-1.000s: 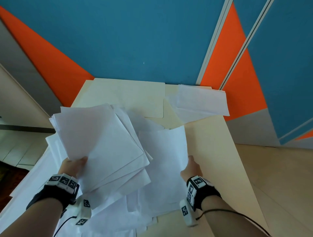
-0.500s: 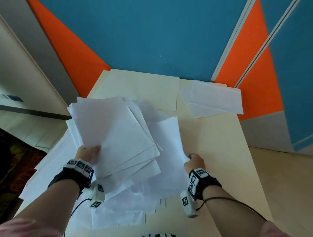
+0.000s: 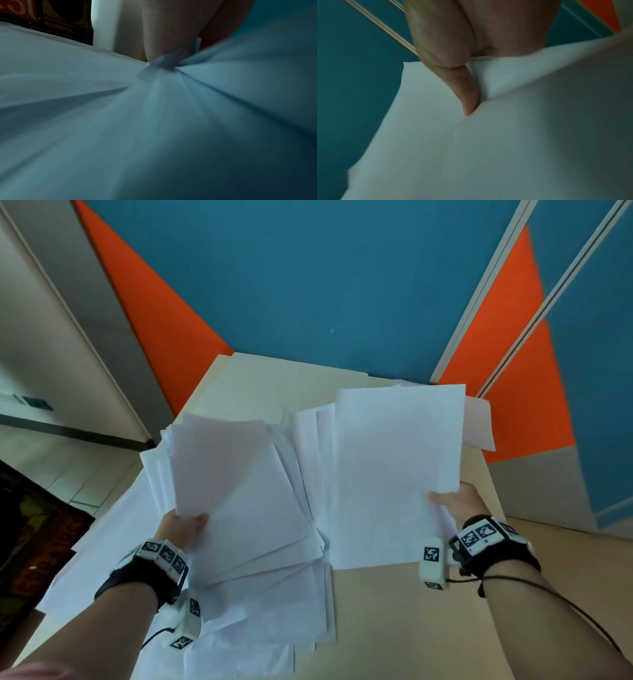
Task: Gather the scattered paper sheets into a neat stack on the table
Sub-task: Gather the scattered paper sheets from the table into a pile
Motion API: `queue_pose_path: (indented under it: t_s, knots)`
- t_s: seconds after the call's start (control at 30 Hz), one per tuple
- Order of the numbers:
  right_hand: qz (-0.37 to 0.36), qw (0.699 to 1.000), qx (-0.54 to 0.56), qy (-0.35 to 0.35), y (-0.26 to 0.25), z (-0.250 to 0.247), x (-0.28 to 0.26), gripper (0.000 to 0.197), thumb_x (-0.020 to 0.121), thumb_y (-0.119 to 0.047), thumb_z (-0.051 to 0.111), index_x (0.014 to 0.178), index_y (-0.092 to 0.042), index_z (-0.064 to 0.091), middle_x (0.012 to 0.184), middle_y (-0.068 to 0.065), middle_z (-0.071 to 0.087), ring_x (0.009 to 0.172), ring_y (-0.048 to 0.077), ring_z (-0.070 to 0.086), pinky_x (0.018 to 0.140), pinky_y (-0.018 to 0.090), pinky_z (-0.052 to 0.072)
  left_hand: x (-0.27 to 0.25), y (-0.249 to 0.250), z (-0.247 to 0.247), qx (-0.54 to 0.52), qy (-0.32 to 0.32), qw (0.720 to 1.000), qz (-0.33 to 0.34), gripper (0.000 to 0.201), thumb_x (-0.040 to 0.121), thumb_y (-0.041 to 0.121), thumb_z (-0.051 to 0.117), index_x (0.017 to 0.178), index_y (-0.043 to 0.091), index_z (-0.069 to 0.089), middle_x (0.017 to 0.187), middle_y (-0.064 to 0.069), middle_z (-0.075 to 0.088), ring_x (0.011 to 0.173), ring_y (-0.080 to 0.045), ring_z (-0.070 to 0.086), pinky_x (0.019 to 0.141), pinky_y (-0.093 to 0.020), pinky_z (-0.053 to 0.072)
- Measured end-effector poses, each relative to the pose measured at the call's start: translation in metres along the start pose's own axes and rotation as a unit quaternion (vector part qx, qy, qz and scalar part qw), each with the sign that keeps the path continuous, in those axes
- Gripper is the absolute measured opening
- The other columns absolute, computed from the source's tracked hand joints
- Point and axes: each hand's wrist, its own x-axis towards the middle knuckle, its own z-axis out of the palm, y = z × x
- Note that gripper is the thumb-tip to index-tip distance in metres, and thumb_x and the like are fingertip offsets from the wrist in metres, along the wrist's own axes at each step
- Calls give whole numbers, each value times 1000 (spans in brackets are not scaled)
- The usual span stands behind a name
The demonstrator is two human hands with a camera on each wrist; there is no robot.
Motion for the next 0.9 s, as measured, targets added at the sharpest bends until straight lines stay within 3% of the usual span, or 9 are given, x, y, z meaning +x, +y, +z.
queue_pose_path:
  t_s: [0.1, 0.27, 0.33, 0.47, 0.57, 0.63, 0.73, 0.83, 0.9]
  knots:
    - [-5, 1000, 9, 16, -4, -11, 6, 35, 83, 0, 62, 118, 4, 58, 122, 20, 62, 100, 25, 56, 94, 35, 41, 0, 12, 7, 8, -6, 1000, 17, 22, 87, 5, 58, 104, -9, 54, 88, -18, 56, 79, -28, 51, 79, -39, 42]
    - [-13, 998, 34, 46, -16, -38, 21, 37, 83, -2, 63, 119, 3, 58, 120, 14, 61, 112, 30, 56, 94, 36, 39, 9, 30, 10, 27, 0, 999, 35, 40, 87, 7, 58, 121, -14, 52, 120, -30, 58, 104, -41, 57, 81, -36, 41]
    - [-9, 998, 55, 35, -21, -36, 24, 38, 82, -1, 63, 120, 2, 57, 116, 11, 61, 111, 28, 55, 96, 36, 38, 11, 40, 18, 25, -14, 999, 46, 39, 87, 7, 57, 120, -14, 53, 120, -30, 58, 99, -38, 56, 79, -37, 42]
    - [4, 998, 52, -29, -22, -5, 27, 39, 80, 4, 64, 118, 4, 58, 119, 18, 62, 114, 33, 57, 105, 47, 40, 8, 62, 44, 1, -66, 996, 58, 19, 87, 5, 57, 98, -10, 60, 103, -18, 57, 93, -28, 52, 81, -35, 42]
    - [23, 996, 37, -80, -16, 31, 26, 39, 80, 7, 62, 119, 9, 56, 123, 22, 60, 113, 36, 57, 103, 44, 42, 5, 73, 65, -50, -130, 989, 48, 34, 82, 5, 64, 112, -10, 59, 105, -21, 65, 103, -37, 59, 91, -45, 49]
    - [43, 989, 51, -134, -11, 51, 22, 40, 81, 6, 61, 121, 7, 55, 123, 17, 60, 109, 33, 58, 97, 41, 45, 3, 75, 78, -83, -186, 978, 36, 28, 73, 6, 68, 97, -8, 65, 78, -13, 74, 90, -37, 63, 78, -43, 53]
    - [63, 971, 62, -221, -3, 74, 24, 47, 81, 6, 62, 126, -3, 51, 120, 9, 59, 109, 24, 56, 87, 31, 47, -1, 83, 96, -99, -231, 968, 11, 33, 84, 36, 58, 86, 4, 68, 78, -15, 74, 78, -32, 64, 73, -43, 54]
    - [50, 972, 43, -228, -3, 86, 37, 57, 74, -2, 71, 128, -3, 52, 129, 13, 59, 118, 27, 56, 107, 42, 38, 4, 89, 106, -202, -286, 936, -42, 64, 84, 71, 26, 93, 23, 66, 87, -6, 73, 86, -24, 67, 76, -39, 51]
    - [39, 974, 34, -220, -10, 86, 45, 53, 77, 1, 68, 127, -3, 52, 127, 11, 60, 118, 26, 56, 107, 39, 37, 5, 96, 107, -195, -316, 928, -29, 60, 72, 69, 54, 99, 17, 66, 86, -8, 75, 81, -25, 71, 74, -40, 53]
